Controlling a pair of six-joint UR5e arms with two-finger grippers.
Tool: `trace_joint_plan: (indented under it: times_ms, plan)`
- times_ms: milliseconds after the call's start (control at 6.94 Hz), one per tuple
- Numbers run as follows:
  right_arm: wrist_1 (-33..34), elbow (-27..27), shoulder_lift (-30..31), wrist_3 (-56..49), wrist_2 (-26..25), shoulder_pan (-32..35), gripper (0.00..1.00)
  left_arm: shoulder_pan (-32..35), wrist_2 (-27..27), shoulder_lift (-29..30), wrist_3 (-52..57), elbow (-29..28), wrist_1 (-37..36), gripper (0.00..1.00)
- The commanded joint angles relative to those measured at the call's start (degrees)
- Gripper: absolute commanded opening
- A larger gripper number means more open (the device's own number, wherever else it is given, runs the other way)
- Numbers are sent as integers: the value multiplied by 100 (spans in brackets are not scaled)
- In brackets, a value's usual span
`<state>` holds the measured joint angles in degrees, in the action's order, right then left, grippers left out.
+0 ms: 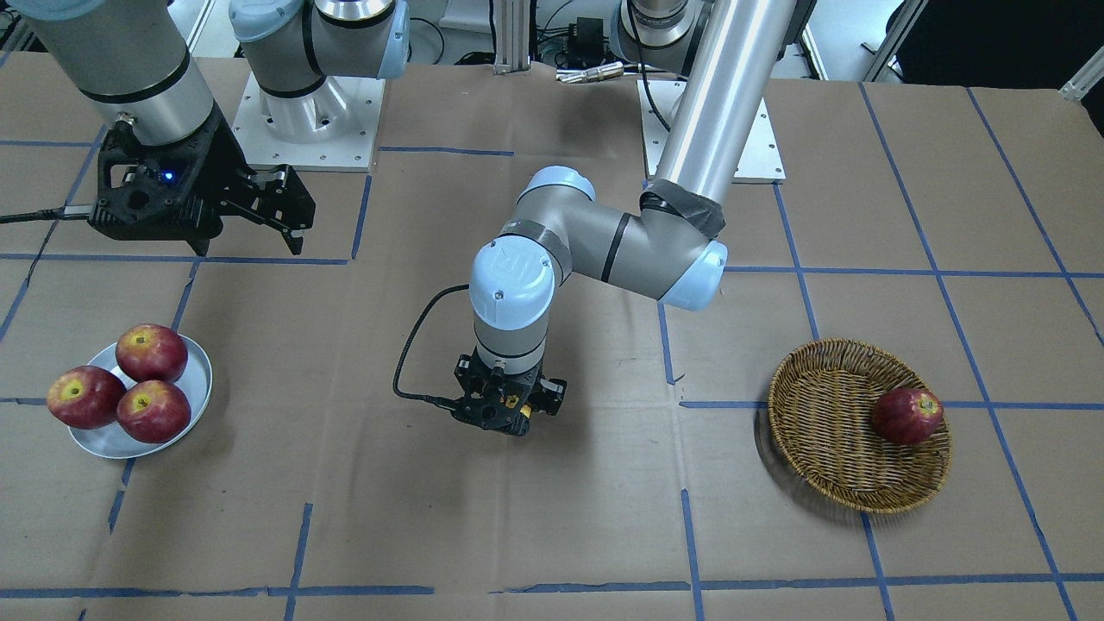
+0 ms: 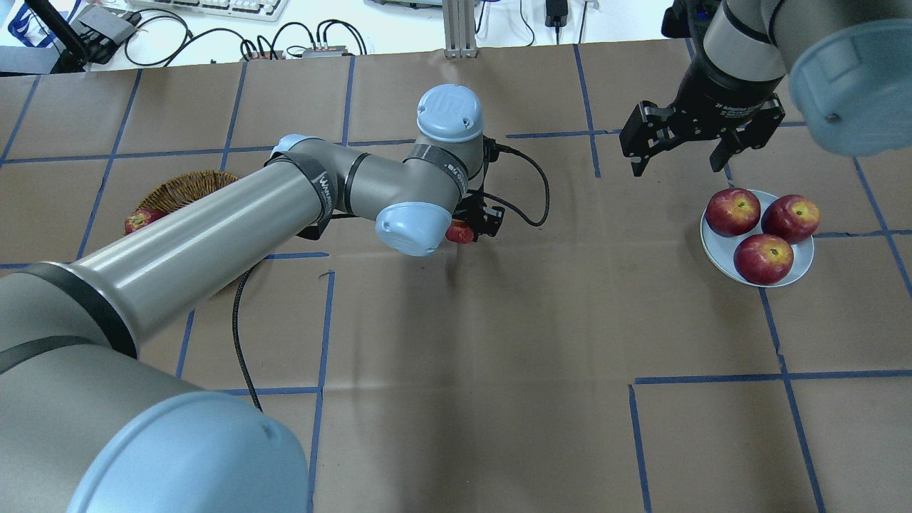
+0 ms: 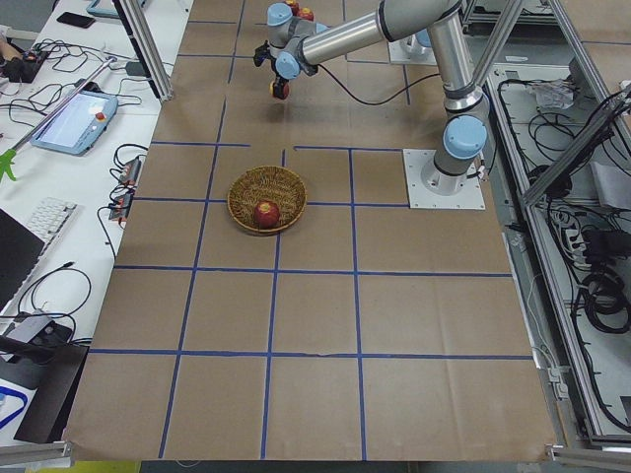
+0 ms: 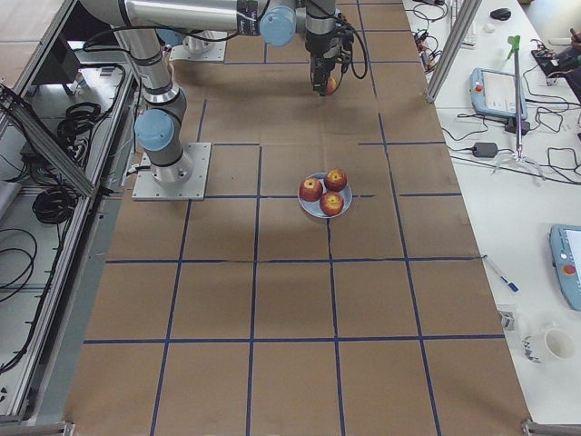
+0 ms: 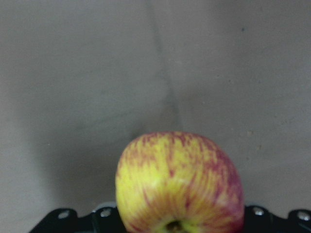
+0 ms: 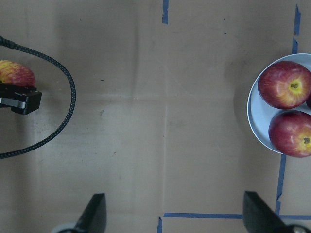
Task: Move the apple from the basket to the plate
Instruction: 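Lift the apple with the left gripper and carry it toward the table center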
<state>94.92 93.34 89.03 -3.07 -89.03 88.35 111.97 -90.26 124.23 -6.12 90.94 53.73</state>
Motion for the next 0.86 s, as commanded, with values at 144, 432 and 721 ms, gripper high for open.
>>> trace_joint_plan:
  times_ms: [144,432,721]
  plan:
    - [0,0,0,0,0,7,100,53,-9,145,-29,-50,-152,58]
    - [0,0,0,0,0,-2,100,53,-10,110,-29,-59,-178,99]
    - [0,0,0,0,0,-2,100,18,-27,-82,-12,-233,-4,99]
